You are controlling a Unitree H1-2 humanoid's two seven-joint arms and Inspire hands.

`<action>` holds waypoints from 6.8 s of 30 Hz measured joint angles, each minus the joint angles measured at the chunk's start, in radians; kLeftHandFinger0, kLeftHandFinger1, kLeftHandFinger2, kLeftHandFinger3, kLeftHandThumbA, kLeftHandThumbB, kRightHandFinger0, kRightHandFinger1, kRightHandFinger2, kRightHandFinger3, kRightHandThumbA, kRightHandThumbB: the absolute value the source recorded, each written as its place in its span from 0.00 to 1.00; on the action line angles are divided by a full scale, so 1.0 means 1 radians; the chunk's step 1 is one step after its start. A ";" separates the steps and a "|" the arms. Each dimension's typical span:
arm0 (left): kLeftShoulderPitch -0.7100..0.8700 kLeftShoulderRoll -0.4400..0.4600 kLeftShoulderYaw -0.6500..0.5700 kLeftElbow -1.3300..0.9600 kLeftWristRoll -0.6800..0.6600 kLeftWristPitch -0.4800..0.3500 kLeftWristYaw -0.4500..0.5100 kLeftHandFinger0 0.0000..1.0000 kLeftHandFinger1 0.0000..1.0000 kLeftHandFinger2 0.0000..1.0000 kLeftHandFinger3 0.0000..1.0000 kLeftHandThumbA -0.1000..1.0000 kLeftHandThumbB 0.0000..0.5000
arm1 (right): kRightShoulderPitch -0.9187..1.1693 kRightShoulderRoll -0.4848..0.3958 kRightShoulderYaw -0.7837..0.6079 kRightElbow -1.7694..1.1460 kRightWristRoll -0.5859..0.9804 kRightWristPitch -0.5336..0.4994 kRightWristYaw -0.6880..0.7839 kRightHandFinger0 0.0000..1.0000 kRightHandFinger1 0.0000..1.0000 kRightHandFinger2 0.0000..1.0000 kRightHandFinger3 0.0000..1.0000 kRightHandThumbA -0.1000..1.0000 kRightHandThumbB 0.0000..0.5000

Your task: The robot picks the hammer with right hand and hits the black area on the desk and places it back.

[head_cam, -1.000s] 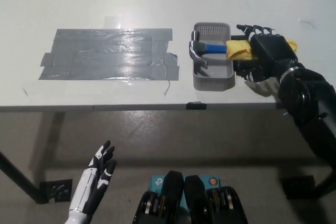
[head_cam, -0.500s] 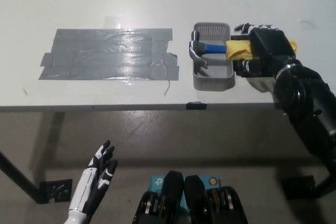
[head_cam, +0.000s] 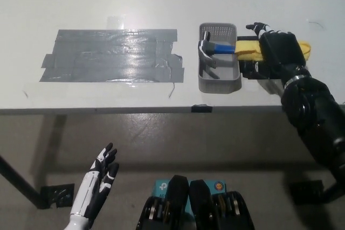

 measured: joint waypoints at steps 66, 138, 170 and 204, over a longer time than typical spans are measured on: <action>-0.047 0.018 0.018 -0.004 0.006 0.002 0.000 1.00 1.00 1.00 1.00 0.96 0.00 | -0.263 -0.232 -0.293 -0.085 0.513 0.393 0.861 0.05 0.52 0.84 0.76 0.00 0.30; -0.054 0.028 0.029 -0.004 0.019 0.001 0.000 1.00 1.00 1.00 1.00 0.98 0.00 | -0.044 -0.231 -0.133 -0.143 0.519 0.248 0.902 0.09 0.60 0.91 1.00 0.00 0.29; -0.054 0.029 0.031 -0.005 0.022 0.001 0.000 1.00 1.00 1.00 1.00 0.98 0.00 | -0.144 -0.266 -0.142 -0.196 0.481 0.216 0.877 0.12 0.59 0.92 1.00 0.00 0.23; -0.057 0.030 0.030 -0.019 0.029 0.001 0.000 1.00 1.00 1.00 1.00 0.99 0.00 | -0.108 -0.196 -0.110 -0.072 0.382 0.171 0.692 1.00 1.00 1.00 1.00 0.73 0.72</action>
